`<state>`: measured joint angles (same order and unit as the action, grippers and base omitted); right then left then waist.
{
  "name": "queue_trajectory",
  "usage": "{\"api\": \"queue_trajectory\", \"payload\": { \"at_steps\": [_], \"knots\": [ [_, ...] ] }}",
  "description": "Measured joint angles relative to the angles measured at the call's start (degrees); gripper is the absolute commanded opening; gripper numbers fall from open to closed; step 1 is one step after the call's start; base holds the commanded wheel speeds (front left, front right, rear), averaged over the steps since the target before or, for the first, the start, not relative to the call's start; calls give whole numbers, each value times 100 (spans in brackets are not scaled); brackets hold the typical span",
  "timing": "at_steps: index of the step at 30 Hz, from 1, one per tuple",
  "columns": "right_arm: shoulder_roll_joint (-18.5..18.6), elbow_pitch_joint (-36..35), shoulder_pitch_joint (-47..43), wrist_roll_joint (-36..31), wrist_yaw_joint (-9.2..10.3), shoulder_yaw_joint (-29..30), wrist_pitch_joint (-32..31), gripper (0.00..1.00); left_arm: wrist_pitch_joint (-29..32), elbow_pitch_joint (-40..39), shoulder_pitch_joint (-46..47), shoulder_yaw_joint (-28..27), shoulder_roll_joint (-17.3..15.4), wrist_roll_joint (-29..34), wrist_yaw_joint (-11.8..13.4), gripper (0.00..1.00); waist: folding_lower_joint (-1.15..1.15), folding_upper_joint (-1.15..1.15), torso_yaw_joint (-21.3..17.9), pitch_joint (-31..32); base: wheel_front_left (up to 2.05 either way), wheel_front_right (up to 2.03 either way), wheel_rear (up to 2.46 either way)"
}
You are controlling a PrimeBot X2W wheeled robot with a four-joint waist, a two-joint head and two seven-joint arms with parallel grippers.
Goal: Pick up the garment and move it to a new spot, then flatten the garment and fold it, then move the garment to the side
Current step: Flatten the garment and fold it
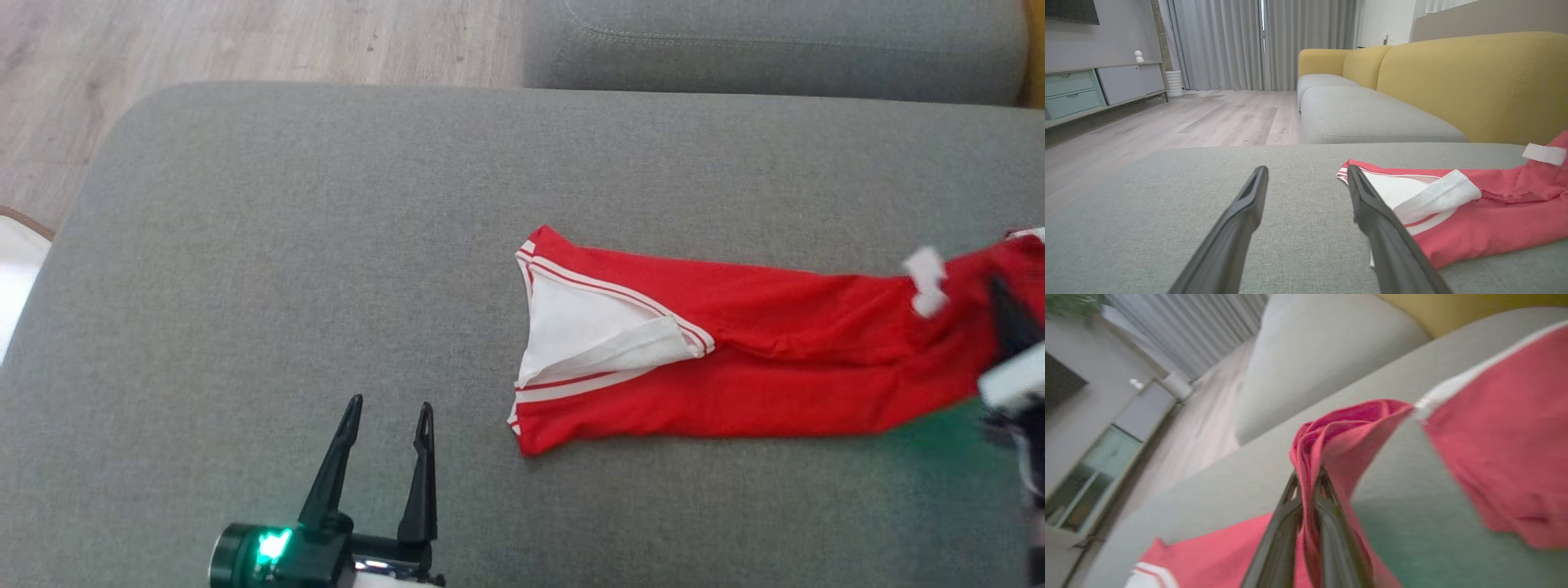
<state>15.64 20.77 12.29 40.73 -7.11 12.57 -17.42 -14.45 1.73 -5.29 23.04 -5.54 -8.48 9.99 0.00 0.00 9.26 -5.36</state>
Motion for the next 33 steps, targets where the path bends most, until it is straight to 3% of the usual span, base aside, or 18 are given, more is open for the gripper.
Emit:
{"api": "queue_trajectory", "payload": {
  "at_steps": [5,9,17,25,26,27,28,33],
  "knots": [
    [-631,-1193,-23,344,0,-345,-508,0,0,94,-17,-44,45,56,-143,100,0,0,127,49,0,0,0],
    [-1010,-1637,-29,379,0,-709,-770,0,0,152,-66,-44,59,101,-202,100,0,0,299,53,0,0,0],
    [-1209,-1340,-1,681,0,-1655,-879,0,0,303,-82,53,102,148,-374,100,0,0,650,16,0,0,0],
    [-1216,-722,66,1173,1,-2800,-510,2,0,376,-79,99,142,147,-453,100,0,0,911,-4,0,0,0],
    [-1216,-637,116,1182,1,-2906,-456,15,0,381,-79,98,144,147,-453,100,0,0,931,-7,0,0,0],
    [-1216,-566,166,1196,1,-2984,-388,45,0,389,-79,99,148,147,-453,100,0,0,947,-10,0,0,0],
    [-1216,-494,226,1235,0,-3060,-305,100,0,397,-79,98,152,147,-453,100,0,0,958,-13,0,0,0],
    [-1215,-344,400,1373,0,-3306,-86,100,0,399,-78,94,171,146,-453,100,0,0,953,-3,0,0,0]
  ]
}}
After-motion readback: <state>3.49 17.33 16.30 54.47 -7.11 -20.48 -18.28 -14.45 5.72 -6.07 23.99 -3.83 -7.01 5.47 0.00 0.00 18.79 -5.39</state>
